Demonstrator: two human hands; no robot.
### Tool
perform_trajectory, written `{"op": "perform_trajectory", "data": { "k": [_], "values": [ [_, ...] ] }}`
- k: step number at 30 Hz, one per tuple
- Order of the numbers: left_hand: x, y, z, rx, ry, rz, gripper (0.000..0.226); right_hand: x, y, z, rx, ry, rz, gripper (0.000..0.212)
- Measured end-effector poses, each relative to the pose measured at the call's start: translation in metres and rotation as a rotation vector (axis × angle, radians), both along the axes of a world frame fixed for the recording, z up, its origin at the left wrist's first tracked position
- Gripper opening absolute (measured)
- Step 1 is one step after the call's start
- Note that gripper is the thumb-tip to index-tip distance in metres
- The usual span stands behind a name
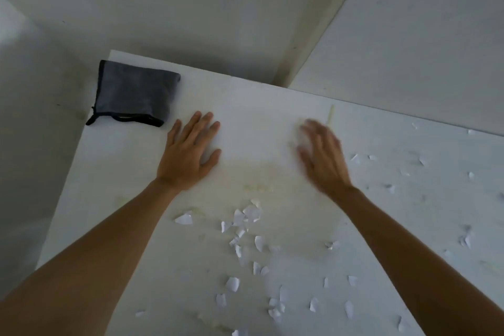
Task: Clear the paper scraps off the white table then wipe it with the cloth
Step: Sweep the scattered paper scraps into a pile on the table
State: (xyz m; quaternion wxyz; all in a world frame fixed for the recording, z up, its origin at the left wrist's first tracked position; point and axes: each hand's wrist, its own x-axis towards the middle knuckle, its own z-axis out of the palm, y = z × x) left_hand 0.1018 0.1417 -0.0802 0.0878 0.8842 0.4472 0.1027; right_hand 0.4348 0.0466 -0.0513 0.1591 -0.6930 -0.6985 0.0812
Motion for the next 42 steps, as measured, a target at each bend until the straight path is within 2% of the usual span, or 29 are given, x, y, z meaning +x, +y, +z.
{"op": "perform_trajectory", "data": {
  "k": [2, 3, 8, 14, 16, 18, 20, 21, 24, 30, 33, 35, 37, 38, 42],
  "values": [
    [0.0, 0.0, 0.0, 0.015, -0.01, -0.001, 0.059, 0.023, 0.005, 0.0, -0.123, 0.042, -0.276, 0.06],
    [0.0, 0.0, 0.001, 0.021, -0.014, 0.001, 0.059, 0.027, 0.004, -0.003, -0.17, 0.038, -0.29, 0.064],
    [0.001, -0.001, 0.001, 0.016, -0.023, 0.011, 0.059, -0.007, -0.028, -0.02, -0.165, -0.081, 0.065, 0.068],
    [0.0, -0.001, 0.002, -0.018, -0.009, 0.021, 0.06, -0.062, -0.078, -0.008, -0.094, 0.069, 0.516, 0.057],
    [0.0, 0.0, 0.001, -0.021, -0.008, 0.028, 0.06, -0.065, -0.08, 0.004, -0.078, 0.152, 0.425, 0.043],
    [-0.001, 0.0, -0.001, -0.017, -0.008, 0.03, 0.06, -0.061, -0.076, 0.009, -0.027, 0.204, 0.127, 0.037],
    [-0.002, 0.0, -0.003, -0.021, -0.026, 0.022, 0.059, -0.056, -0.073, 0.006, -0.065, 0.215, -0.168, 0.047],
    [-0.003, 0.0, -0.004, -0.019, -0.036, 0.015, 0.059, -0.058, -0.075, 0.002, -0.116, 0.209, -0.222, 0.055],
    [-0.003, -0.002, -0.007, -0.001, -0.051, 0.012, 0.059, -0.084, -0.089, -0.014, -0.166, 0.186, -0.121, 0.065],
    [-0.001, -0.009, -0.006, 0.01, -0.085, 0.039, 0.051, -0.148, -0.13, -0.004, -0.186, 0.358, 0.148, 0.058],
    [-0.001, -0.017, -0.001, -0.02, -0.107, 0.058, 0.043, -0.157, -0.149, 0.008, -0.145, 0.445, 0.017, 0.05],
    [-0.001, -0.024, 0.001, -0.029, -0.109, 0.061, 0.04, -0.151, -0.15, 0.009, -0.087, 0.416, -0.192, 0.046],
    [-0.003, -0.028, 0.004, -0.043, -0.1, 0.054, 0.04, -0.145, -0.148, 0.011, -0.133, 0.377, -0.303, 0.047],
    [-0.004, -0.031, 0.005, -0.052, -0.096, 0.051, 0.042, -0.146, -0.147, 0.011, -0.182, 0.356, -0.266, 0.049],
    [-0.012, -0.05, 0.009, -0.077, -0.059, 0.033, 0.051, -0.17, -0.157, 0.015, -0.27, 0.264, 0.13, 0.051]
  ]
}}
